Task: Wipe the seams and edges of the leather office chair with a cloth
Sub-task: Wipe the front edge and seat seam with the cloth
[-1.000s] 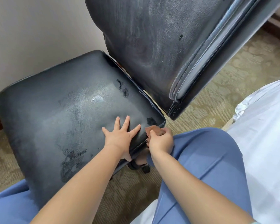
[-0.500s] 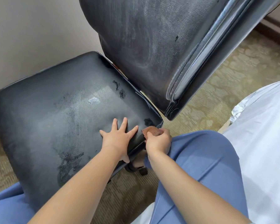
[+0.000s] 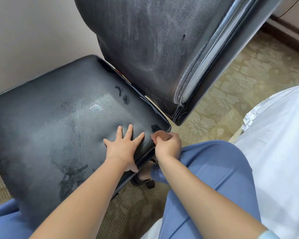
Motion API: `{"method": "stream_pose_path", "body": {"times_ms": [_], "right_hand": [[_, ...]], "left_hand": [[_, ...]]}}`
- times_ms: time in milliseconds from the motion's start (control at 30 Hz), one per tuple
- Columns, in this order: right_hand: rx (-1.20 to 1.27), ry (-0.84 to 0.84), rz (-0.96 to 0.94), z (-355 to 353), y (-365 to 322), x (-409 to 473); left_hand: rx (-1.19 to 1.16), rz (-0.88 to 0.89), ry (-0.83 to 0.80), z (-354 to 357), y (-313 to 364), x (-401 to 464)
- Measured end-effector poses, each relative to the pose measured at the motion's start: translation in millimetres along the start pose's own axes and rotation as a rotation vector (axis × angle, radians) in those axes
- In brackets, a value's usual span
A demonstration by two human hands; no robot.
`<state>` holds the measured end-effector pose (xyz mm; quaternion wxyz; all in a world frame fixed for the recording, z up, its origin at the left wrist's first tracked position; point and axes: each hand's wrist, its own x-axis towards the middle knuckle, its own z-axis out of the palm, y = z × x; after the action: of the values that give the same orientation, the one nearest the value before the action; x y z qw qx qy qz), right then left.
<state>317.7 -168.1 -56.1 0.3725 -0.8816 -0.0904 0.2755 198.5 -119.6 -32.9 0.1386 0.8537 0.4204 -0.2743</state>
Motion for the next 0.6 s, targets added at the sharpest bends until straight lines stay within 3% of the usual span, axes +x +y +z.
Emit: {"method": "stream_pose_path", "body": {"times_ms": [600], "right_hand": [[-0.038,-0.027,-0.101,1.7,-13.8,22.3]], "left_hand": [[-0.021,-0.054,-0.027,-12.5,12.5,16.2]]}}
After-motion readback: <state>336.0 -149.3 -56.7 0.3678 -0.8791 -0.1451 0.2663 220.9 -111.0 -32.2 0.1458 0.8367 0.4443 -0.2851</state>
